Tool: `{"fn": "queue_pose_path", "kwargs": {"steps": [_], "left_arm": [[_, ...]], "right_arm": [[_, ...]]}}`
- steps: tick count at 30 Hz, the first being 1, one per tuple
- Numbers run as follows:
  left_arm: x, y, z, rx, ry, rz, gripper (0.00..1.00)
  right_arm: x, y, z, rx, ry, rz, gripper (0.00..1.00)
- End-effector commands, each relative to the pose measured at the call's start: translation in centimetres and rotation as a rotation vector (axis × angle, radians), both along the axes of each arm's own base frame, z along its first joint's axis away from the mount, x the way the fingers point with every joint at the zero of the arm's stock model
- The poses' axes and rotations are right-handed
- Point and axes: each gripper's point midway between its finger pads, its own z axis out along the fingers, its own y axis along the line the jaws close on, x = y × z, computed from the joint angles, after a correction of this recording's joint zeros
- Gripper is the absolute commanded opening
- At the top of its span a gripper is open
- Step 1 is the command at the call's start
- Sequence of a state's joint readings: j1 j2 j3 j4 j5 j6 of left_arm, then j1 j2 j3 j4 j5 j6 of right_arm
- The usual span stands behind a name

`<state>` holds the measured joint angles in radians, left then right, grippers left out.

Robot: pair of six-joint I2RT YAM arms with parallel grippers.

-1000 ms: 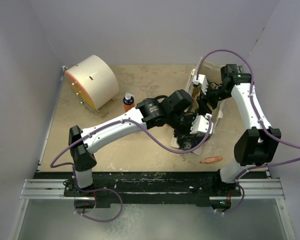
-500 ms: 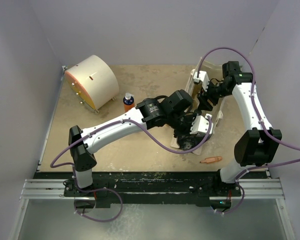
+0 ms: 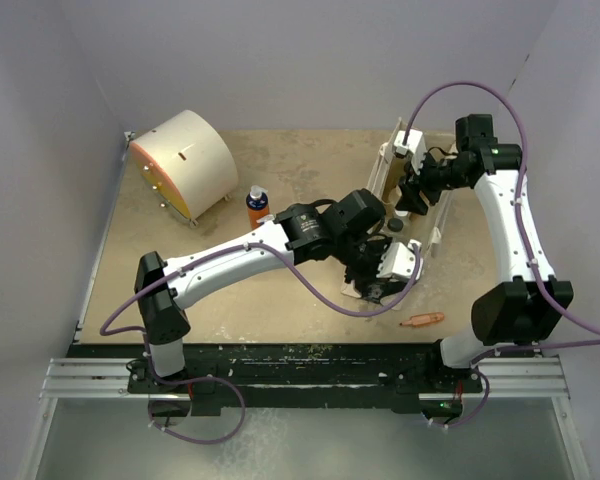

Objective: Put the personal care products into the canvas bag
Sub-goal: Place the care product in the canvas bag.

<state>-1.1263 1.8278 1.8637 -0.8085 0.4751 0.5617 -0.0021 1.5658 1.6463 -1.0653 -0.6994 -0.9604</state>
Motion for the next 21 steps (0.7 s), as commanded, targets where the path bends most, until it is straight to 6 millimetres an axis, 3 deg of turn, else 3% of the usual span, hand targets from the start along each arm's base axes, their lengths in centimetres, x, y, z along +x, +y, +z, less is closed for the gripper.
{"fn": "queue_pose_path", "kwargs": {"steps": [1, 9, 21], "left_arm": [[-3.4, 0.9, -2.2, 0.042, 0.048, -0.111, 0.00], [-3.6, 0.8, -6.9, 0.124, 0.092, -0.094, 0.00], [-3.7, 0.5, -8.1, 0.135, 0.114, -0.080, 0.00]], "right_arm": [[-0.8, 0.7, 3.6, 0.065, -0.051, -0.038, 0.61], [-1.5, 0.2, 1.5, 0.034, -0.020, -0.058, 0.60], [-3.2, -0.6, -1.8, -0.033, 0.044, -0.022, 0.60]]}}
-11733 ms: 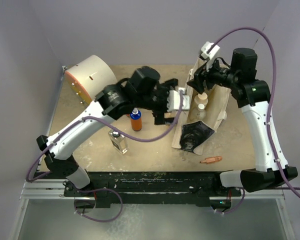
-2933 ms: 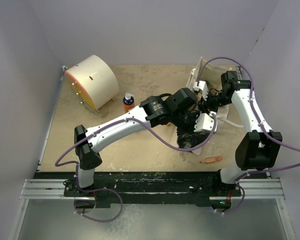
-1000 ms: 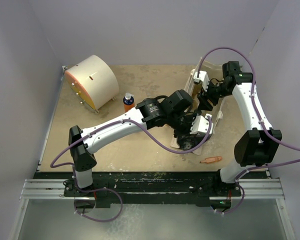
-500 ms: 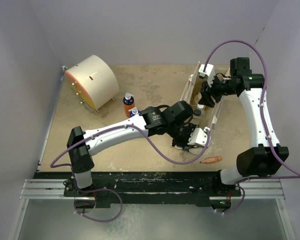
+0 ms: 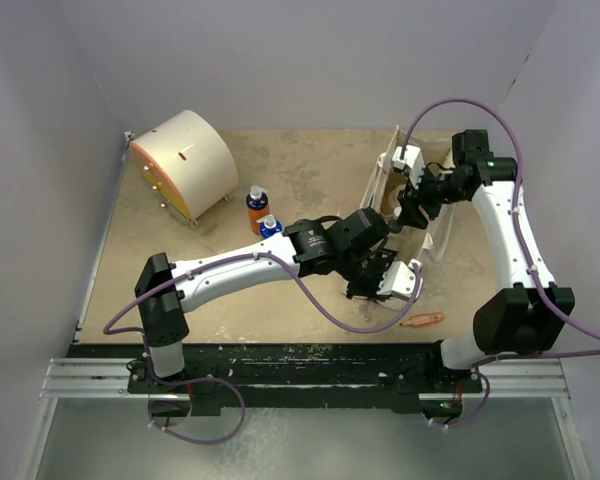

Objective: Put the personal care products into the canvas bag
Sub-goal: Place the care product in the canvas bag, then adjust the care product in the canvas bag.

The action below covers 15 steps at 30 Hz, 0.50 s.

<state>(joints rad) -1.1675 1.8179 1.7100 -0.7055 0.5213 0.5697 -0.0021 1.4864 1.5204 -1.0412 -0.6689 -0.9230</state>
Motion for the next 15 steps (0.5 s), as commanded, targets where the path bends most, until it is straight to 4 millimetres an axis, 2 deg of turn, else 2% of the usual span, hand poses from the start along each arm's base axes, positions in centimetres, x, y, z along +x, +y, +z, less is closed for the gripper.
{"fn": "queue_pose_path", "kwargs": {"steps": [1, 11, 15], "left_arm": [[-1.0, 1.0, -4.1, 0.113, 0.067, -0.003, 0.00], [-1.2, 1.3, -3.1, 0.097, 0.061, -0.016, 0.05], [-1.6, 1.4, -3.8, 0.103, 0.072, -0.035, 0.10]], "right_arm": [[-1.0, -0.3, -0.3, -0.019, 0.000, 0.017, 0.60], [0.1, -1.2, -1.3, -0.055, -0.017, -0.107, 0.69], [-0.2, -1.4, -2.4, -0.089, -0.002, -0.131, 0.69]]}}
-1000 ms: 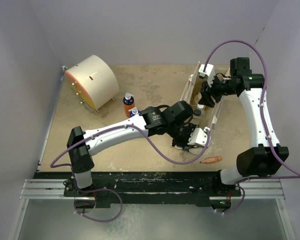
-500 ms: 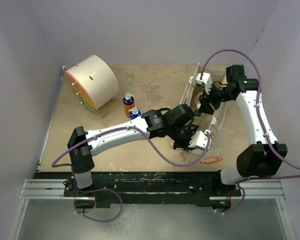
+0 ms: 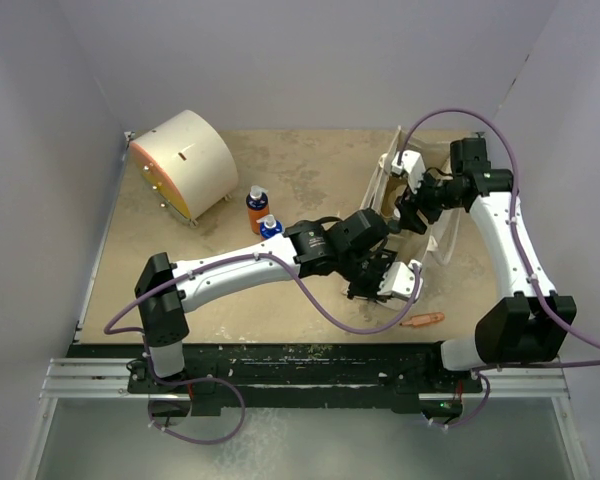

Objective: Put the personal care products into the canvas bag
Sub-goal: Adjust the care product in the canvas bag.

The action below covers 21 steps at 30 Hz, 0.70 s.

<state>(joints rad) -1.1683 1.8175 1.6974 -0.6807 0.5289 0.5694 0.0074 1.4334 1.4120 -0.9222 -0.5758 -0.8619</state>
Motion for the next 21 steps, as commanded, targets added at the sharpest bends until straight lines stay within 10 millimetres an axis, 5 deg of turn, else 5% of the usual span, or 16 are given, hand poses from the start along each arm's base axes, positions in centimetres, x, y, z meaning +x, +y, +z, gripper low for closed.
{"fn": "queue_pose_path", "kwargs": {"steps": [1, 13, 21], "left_arm": [[-1.6, 1.7, -4.1, 0.123, 0.078, -0.032, 0.10], [-2.5, 1.7, -5.5, 0.151, 0.121, -0.050, 0.11], [-2.4, 1.9, -5.3, 0.150, 0.113, -0.047, 0.11]], "right_arm": [[-0.7, -0.4, -1.0, -0.034, 0.028, -0.058, 0.69], [-2.6, 0.4, -3.8, -0.072, 0.091, -0.044, 0.66], [-4.5, 0.7, -3.8, -0.078, 0.125, 0.016, 0.57]]}}
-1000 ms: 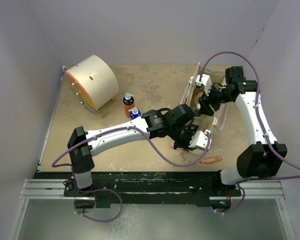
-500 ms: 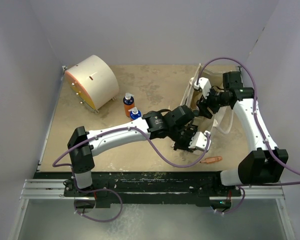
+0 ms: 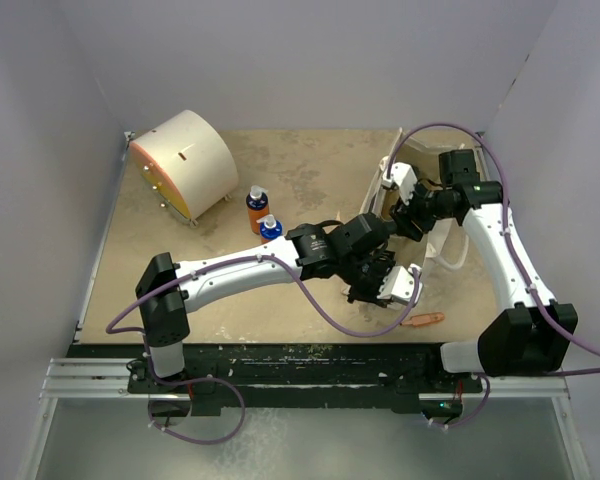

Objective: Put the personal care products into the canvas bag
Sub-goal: Adjust the care product in the canvas bag.

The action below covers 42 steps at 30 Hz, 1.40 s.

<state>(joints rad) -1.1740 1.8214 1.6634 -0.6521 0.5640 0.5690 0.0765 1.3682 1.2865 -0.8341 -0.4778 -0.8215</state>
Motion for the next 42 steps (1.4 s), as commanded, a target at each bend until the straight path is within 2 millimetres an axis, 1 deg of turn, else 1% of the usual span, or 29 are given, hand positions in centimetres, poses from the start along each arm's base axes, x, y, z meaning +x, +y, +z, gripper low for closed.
{"fn": "queue_pose_path", "kwargs": {"steps": [1, 6, 11, 14, 17, 19, 21, 24, 26, 31, 37, 42], "left_arm": [[-1.6, 2.0, -4.3, 0.151, 0.082, -0.020, 0.11], [-1.4, 2.1, -3.9, 0.143, 0.068, -0.015, 0.11], [-1.3, 2.2, -3.4, 0.139, 0.061, -0.013, 0.11], [-1.3, 2.2, -3.1, 0.133, 0.054, -0.014, 0.11], [-1.3, 2.3, -2.6, 0.124, 0.045, -0.012, 0.12], [-1.2, 2.3, -2.0, 0.115, 0.034, -0.012, 0.12], [-1.0, 2.3, -1.3, 0.107, 0.021, -0.007, 0.12], [-0.8, 2.4, -0.1, 0.086, 0.002, -0.002, 0.12], [-0.8, 2.4, 0.7, 0.074, -0.009, -0.002, 0.12], [-0.4, 2.6, 1.9, 0.059, -0.040, 0.008, 0.12], [-0.3, 2.6, 2.0, 0.060, -0.045, 0.011, 0.12], [-0.3, 2.6, 2.1, 0.060, -0.045, 0.010, 0.11]], "right_arm": [[-3.6, 0.0, -1.7, -0.014, 0.139, 0.025, 0.56], [-4.8, -0.2, -1.6, -0.025, 0.157, 0.040, 0.54], [-5.2, -0.1, -1.5, -0.018, 0.160, 0.042, 0.53], [-5.3, 0.5, -0.9, 0.009, 0.159, 0.060, 0.54], [-4.6, 0.9, 0.5, 0.038, 0.114, 0.047, 0.55], [-4.2, 1.4, 2.1, 0.076, 0.077, 0.028, 0.59], [-3.4, 1.4, 3.6, 0.089, 0.019, 0.010, 0.64], [-2.3, 1.2, 4.7, 0.086, -0.040, -0.015, 0.71], [-1.9, 1.1, 4.5, 0.078, -0.045, -0.022, 0.76], [-1.5, 1.2, 3.2, 0.077, -0.020, -0.013, 0.80], [-0.1, 1.7, 3.2, 0.102, -0.038, -0.014, 0.78], [0.3, 2.1, 2.0, 0.107, -0.007, -0.003, 0.74]]}}
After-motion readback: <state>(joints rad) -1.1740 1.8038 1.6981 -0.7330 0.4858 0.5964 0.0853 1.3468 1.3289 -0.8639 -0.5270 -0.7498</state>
